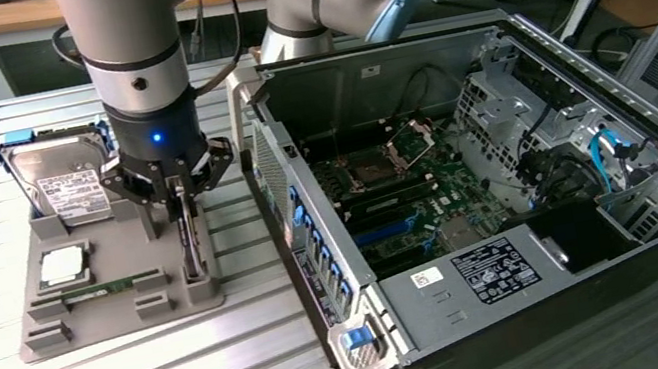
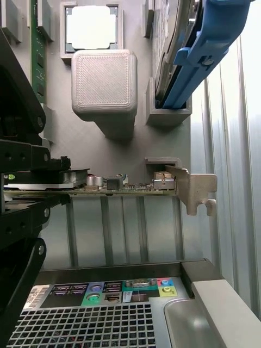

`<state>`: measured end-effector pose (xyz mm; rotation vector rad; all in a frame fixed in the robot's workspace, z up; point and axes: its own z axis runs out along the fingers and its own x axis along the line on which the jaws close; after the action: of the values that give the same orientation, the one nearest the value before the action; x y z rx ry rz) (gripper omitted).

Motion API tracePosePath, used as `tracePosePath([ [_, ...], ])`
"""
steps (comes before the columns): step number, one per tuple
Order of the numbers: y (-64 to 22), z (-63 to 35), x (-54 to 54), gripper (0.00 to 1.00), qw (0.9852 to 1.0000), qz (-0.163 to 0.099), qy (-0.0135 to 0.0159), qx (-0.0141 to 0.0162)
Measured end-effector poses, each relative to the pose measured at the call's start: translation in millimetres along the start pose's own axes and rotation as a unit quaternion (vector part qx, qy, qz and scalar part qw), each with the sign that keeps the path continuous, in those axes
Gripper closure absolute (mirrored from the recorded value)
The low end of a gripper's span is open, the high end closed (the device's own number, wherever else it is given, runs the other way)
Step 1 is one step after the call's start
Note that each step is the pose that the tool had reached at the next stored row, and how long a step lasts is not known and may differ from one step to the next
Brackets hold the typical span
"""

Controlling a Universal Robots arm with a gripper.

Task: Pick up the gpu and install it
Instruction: 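Pick up the gpu and move the gpu toward the slot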

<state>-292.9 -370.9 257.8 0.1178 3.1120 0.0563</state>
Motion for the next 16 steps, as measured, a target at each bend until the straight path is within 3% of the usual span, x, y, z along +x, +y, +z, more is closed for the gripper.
tracePosePath([
  [16, 0.2, -3.9, -0.1, 0.73, 1.0000, 0.000, 0.0000, 0.0000],
])
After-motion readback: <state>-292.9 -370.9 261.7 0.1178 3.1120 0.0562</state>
